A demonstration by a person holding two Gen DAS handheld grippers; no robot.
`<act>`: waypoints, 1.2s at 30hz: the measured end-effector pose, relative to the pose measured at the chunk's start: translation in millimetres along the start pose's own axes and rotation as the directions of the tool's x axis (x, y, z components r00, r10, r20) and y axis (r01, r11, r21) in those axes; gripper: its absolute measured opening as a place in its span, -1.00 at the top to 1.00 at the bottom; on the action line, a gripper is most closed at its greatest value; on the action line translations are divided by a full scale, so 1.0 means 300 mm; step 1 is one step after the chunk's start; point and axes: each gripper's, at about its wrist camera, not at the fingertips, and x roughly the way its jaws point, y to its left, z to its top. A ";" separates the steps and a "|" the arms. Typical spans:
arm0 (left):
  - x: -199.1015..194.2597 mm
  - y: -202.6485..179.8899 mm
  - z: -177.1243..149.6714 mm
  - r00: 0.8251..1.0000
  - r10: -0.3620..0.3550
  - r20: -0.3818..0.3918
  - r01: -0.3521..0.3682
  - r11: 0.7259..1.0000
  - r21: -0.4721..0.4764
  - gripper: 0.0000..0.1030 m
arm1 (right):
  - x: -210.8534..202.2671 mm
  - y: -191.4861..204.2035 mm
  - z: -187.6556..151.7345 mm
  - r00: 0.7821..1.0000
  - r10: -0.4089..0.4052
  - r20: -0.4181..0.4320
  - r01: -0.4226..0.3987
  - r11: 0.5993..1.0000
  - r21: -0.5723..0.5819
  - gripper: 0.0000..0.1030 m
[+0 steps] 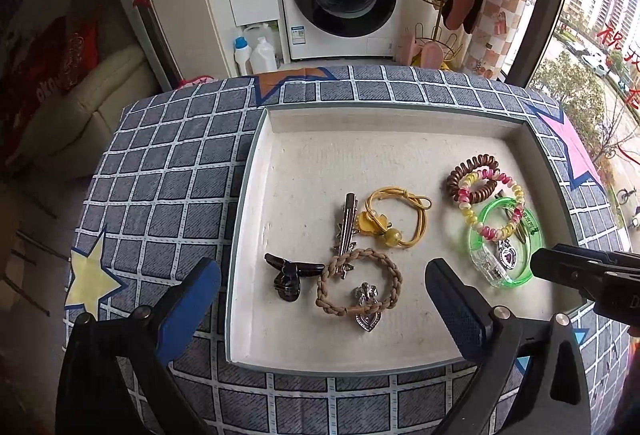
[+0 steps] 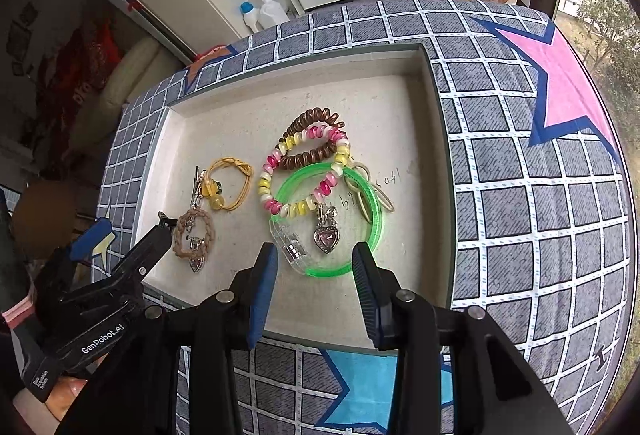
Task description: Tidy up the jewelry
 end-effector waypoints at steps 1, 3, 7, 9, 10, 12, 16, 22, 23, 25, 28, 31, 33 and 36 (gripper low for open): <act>0.000 0.001 0.001 1.000 0.005 -0.002 -0.005 1.000 0.001 -1.00 | -0.002 -0.003 -0.002 1.000 -0.002 0.000 0.002 1.000 0.003 0.18; -0.001 0.002 -0.001 1.000 0.001 -0.008 -0.001 1.000 -0.001 -1.00 | -0.006 -0.007 -0.006 1.000 -0.004 0.000 0.004 1.000 0.015 0.18; -0.009 0.001 -0.012 1.000 0.008 -0.019 -0.008 1.000 0.013 -1.00 | -0.011 0.001 -0.012 1.000 -0.014 -0.002 0.014 1.000 0.011 -0.07; -0.014 0.004 -0.017 1.000 0.008 -0.027 -0.007 1.000 0.014 -1.00 | -0.014 0.004 -0.016 1.000 -0.018 0.001 0.018 1.000 0.012 -0.16; -0.017 0.006 -0.019 0.999 0.005 -0.031 -0.005 1.000 0.011 -1.00 | -0.013 0.006 -0.017 1.000 -0.020 -0.001 0.020 1.000 0.013 -0.16; -0.025 0.011 -0.027 0.999 0.001 -0.040 0.000 1.000 0.007 -1.00 | -0.010 0.008 -0.022 1.000 -0.027 -0.008 0.027 1.000 0.015 -0.21; -0.047 0.018 -0.044 0.998 0.006 -0.059 -0.005 1.000 0.009 -1.00 | -0.011 0.017 -0.036 0.999 -0.039 -0.017 0.039 0.999 0.021 -0.33; -0.117 0.026 -0.094 0.999 -0.003 -0.052 0.004 1.000 0.017 -1.00 | -0.044 0.037 -0.080 0.999 -0.039 -0.009 0.039 0.999 0.023 -0.60; -0.130 0.028 -0.105 0.999 -0.006 -0.051 0.007 1.000 0.018 -1.00 | -0.052 0.042 -0.091 0.999 -0.039 -0.008 0.039 0.999 0.023 -0.60; -0.157 0.035 -0.127 0.999 -0.005 -0.050 0.006 1.000 0.019 -1.00 | -0.065 0.052 -0.118 0.999 -0.040 -0.007 0.040 0.999 0.023 -0.61; -0.202 0.046 -0.167 0.999 0.000 -0.047 0.000 1.000 0.015 -1.00 | -0.089 0.067 -0.165 0.999 -0.046 -0.003 0.046 0.999 0.024 -0.64; -0.249 0.059 -0.205 0.999 0.003 -0.041 -0.003 1.000 0.010 -1.00 | -0.119 0.082 -0.217 0.998 -0.059 0.009 0.059 0.998 0.020 -0.65; -0.280 0.067 -0.228 0.999 0.011 -0.037 -0.010 1.000 0.011 -1.00 | -0.141 0.090 -0.250 0.998 -0.066 0.017 0.066 0.998 0.022 -0.67; -0.336 0.080 -0.270 1.000 0.010 -0.029 -0.010 1.000 0.008 -1.00 | -0.181 0.104 -0.308 0.996 -0.083 0.035 0.082 0.996 0.023 -0.68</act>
